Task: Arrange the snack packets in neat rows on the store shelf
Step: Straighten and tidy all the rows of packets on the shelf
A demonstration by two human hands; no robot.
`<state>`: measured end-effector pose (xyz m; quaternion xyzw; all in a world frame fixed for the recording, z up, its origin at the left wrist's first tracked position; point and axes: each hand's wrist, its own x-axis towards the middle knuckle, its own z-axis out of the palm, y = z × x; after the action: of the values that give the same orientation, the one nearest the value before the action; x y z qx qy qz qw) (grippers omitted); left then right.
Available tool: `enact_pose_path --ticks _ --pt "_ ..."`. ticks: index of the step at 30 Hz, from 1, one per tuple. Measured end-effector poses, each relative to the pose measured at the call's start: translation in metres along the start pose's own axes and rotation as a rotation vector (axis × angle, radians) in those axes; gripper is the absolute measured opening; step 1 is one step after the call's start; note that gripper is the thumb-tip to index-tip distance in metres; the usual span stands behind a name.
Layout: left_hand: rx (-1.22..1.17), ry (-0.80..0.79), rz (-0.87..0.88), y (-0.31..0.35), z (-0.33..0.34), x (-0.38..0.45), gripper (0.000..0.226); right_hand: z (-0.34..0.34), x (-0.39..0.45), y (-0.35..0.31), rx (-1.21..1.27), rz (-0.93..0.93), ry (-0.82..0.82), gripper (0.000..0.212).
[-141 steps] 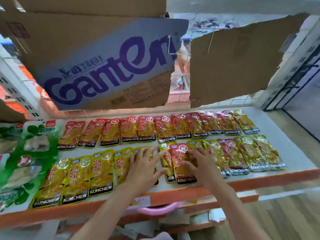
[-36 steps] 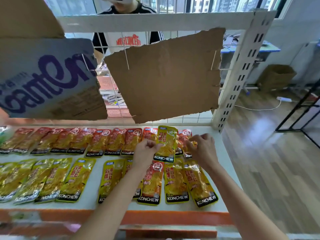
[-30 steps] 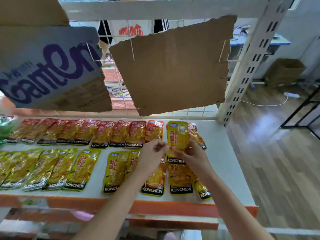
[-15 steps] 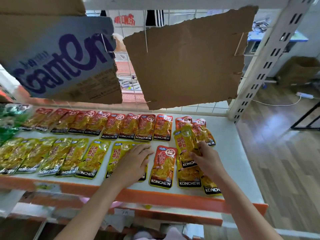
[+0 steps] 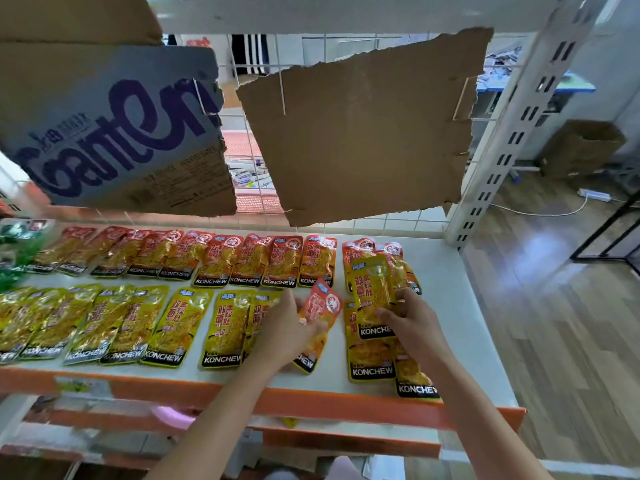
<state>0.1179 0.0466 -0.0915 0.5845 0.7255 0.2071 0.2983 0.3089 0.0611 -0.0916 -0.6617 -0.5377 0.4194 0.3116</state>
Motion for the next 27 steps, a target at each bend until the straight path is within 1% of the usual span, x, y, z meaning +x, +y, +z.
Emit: enact_pose_path --ticks 2,4,5,6,8,9,10,11,12,15,17,20,23,25,27 --pt "-0.263 0.030 -0.058 -0.006 -0.011 0.000 0.035 0.005 -0.004 -0.001 0.039 0.024 -0.058 0.028" --pt "-0.434 0.068 -0.113 -0.013 -0.022 0.003 0.032 0.016 -0.009 0.000 0.026 0.017 -0.116 0.036" --pt "-0.501 0.082 -0.133 -0.017 -0.026 0.004 0.031 0.023 -0.013 -0.002 -0.019 0.006 -0.142 0.038" --pt "-0.559 0.092 -0.143 -0.019 -0.030 0.006 0.030 0.030 -0.016 -0.004 -0.110 -0.024 -0.166 0.039" --pt "-0.621 0.098 -0.149 -0.019 -0.036 0.007 0.028 0.044 -0.020 -0.008 -0.408 -0.146 -0.191 0.038" --pt "-0.634 0.095 -0.151 -0.017 -0.037 0.007 0.028 0.048 -0.021 -0.010 -0.530 -0.209 -0.176 0.038" --pt "-0.650 0.089 -0.149 -0.014 -0.037 0.006 0.029 0.049 -0.021 -0.012 -0.582 -0.252 -0.151 0.038" --pt "-0.666 0.081 -0.146 -0.008 -0.036 0.005 0.029 0.048 -0.020 -0.015 -0.573 -0.286 -0.140 0.037" --pt "-0.687 0.066 -0.136 -0.003 -0.033 0.004 0.028 0.043 -0.020 -0.017 -0.507 -0.302 -0.149 0.035" --pt "-0.723 -0.026 -0.067 0.017 -0.015 0.000 0.023 0.030 -0.019 -0.020 -0.153 -0.252 -0.206 0.034" --pt "-0.680 -0.075 -0.023 0.028 0.002 0.002 0.025 0.024 -0.014 -0.011 0.006 -0.175 -0.155 0.027" --pt "-0.496 -0.093 0.095 0.043 0.026 0.011 0.027 0.007 0.004 0.005 0.063 -0.121 0.022 0.022" --pt "-0.170 -0.073 0.334 0.052 0.045 0.017 0.032 -0.018 0.026 0.021 0.023 -0.083 0.154 0.017" --pt "0.037 -0.126 0.497 0.056 0.053 0.017 0.038 -0.035 0.043 0.033 -0.063 -0.043 0.242 0.019" --pt "0.251 -0.206 0.595 0.059 0.058 0.017 0.051 -0.050 0.060 0.044 -0.126 -0.019 0.286 0.021"
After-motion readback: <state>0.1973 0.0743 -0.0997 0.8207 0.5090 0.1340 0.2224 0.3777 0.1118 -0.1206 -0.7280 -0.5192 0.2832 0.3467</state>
